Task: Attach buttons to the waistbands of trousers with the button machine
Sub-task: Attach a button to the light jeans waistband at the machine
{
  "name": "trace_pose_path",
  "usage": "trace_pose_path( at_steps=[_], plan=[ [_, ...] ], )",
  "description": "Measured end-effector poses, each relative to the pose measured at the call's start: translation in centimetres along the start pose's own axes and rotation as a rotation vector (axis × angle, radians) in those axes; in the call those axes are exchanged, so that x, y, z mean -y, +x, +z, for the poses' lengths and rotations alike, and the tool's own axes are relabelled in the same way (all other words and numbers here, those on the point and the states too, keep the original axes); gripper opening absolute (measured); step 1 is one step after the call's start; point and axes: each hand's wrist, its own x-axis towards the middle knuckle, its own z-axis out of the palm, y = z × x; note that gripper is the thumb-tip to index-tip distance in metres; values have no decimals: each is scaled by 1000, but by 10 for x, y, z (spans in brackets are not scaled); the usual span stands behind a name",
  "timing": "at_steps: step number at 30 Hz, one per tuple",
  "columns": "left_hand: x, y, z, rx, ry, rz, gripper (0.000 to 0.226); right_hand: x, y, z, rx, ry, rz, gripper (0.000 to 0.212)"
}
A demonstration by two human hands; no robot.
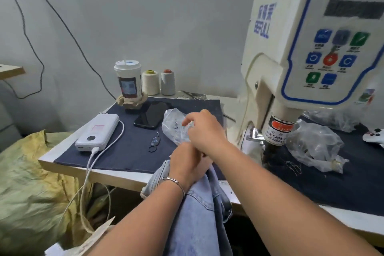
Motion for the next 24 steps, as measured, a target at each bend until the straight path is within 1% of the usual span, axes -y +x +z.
trace_pose_path(
  at_steps=[3, 6, 9, 12, 15, 19, 24],
  plan=[
    [1, -1, 1, 29, 17, 22, 26, 4, 44, 24, 172, -299, -12, 41],
    [0, 0, -3, 60, 28, 40, 21, 4, 71, 44, 272, -465, 43, 46],
    [-3, -2, -9, 101, -36, 15, 24, 2, 85, 52, 289, -489, 43, 38],
    [-4, -2, -11, 133, -53, 5, 16, -2, 93, 53, 255, -550, 40, 40],
    [-5, -3, -11, 132, -53, 5, 24, -3, 98, 55, 231, -568, 35, 45],
    [-4, -2, -9, 105, -25, 6, 42, -7, 102, 59, 228, -549, 23, 45],
    [-3, -1, -9, 116, -17, 16, 41, -10, 107, 64, 238, -498, 21, 45]
  ],
)
